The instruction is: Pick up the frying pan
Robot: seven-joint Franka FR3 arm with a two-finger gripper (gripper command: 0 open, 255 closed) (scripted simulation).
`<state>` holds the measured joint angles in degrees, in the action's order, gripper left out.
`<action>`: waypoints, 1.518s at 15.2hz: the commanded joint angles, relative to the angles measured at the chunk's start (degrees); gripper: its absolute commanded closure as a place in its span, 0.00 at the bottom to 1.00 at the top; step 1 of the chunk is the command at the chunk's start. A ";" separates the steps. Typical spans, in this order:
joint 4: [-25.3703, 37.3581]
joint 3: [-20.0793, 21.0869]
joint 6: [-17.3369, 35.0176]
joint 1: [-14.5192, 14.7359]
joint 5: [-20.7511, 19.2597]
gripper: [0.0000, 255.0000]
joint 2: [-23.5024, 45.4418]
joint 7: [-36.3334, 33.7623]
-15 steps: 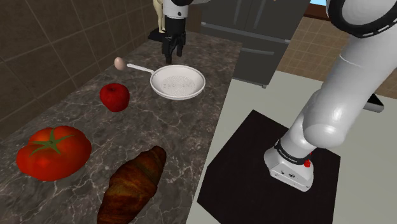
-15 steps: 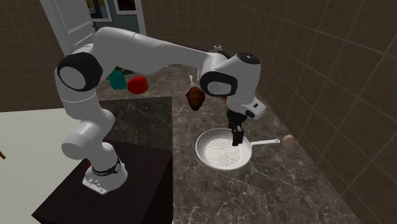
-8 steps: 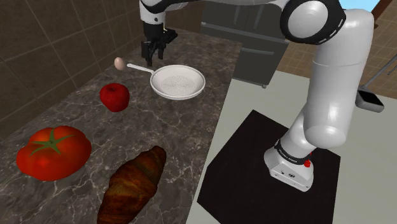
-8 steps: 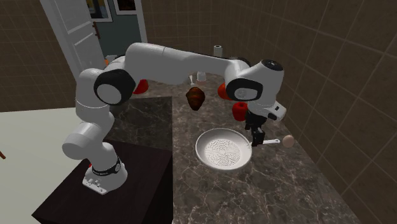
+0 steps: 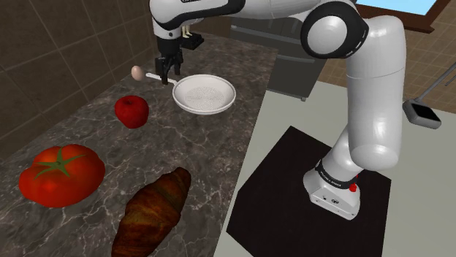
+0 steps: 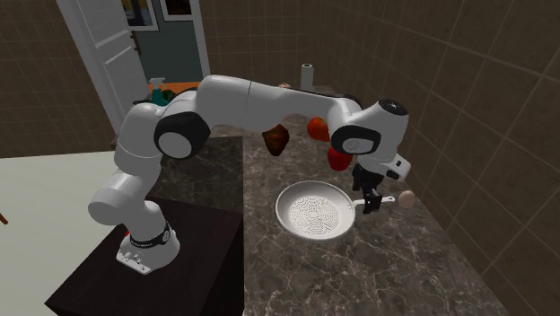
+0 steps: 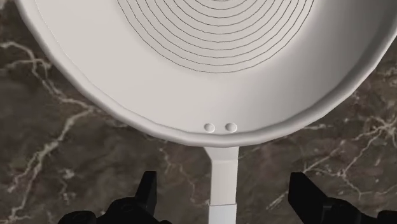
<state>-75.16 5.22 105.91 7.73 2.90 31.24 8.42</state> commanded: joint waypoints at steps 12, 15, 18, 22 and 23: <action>-1.55 0.01 1.99 0.10 -0.01 1.00 0.40 0.00; -0.37 0.02 0.48 0.07 -0.01 1.00 0.07 -0.05; 1.60 0.03 -1.70 0.09 -0.03 1.00 -0.14 -0.20; 4.54 0.05 -4.72 0.13 -0.07 1.00 -0.23 -0.42; 5.35 0.05 -5.50 0.14 -0.08 1.00 -0.20 -0.48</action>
<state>-70.82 5.29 101.32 7.90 2.84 30.94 7.94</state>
